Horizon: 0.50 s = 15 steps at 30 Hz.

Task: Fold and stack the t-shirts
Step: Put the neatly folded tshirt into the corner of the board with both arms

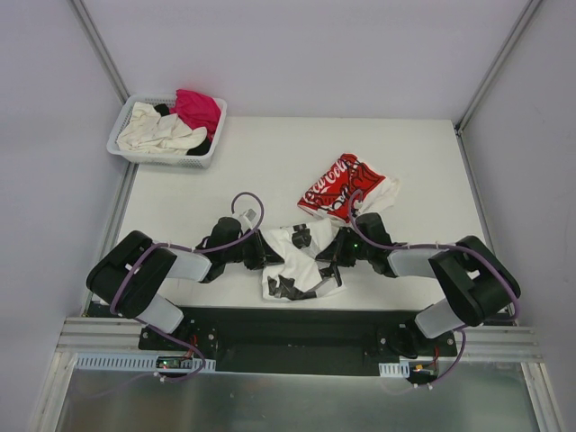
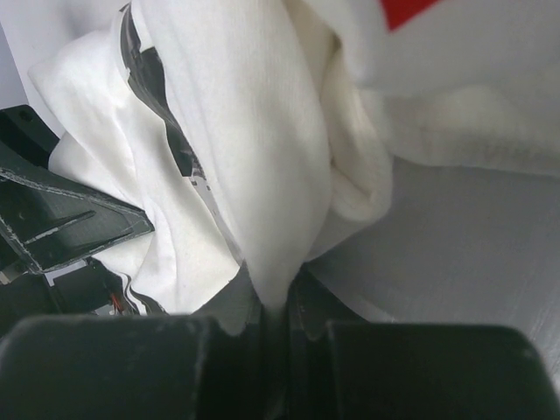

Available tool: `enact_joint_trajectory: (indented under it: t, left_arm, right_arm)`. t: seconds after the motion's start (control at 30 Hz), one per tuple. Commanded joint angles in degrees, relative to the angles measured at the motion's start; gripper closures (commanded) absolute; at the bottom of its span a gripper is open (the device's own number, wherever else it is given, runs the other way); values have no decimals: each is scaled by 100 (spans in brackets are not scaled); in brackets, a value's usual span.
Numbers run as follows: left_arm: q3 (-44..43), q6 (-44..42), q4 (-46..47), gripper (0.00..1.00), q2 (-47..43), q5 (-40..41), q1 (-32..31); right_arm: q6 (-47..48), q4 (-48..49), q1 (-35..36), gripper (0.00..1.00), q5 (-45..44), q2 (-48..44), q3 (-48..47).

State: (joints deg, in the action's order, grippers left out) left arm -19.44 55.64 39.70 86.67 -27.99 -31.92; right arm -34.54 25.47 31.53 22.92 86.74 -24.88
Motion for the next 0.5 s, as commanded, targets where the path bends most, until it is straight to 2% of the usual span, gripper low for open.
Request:
enact_joint_trajectory:
  t: [0.0, 0.47]
  left_arm:
    - [-94, -255, 416, 100, -115, 39, -42]
    - [-314, -773, -314, 100, -1152, 425, -42]
  right_arm:
    - [88, -508, 143, 99, -217, -175, -130]
    - [211, -1115, 398, 99, -604, -825, -623]
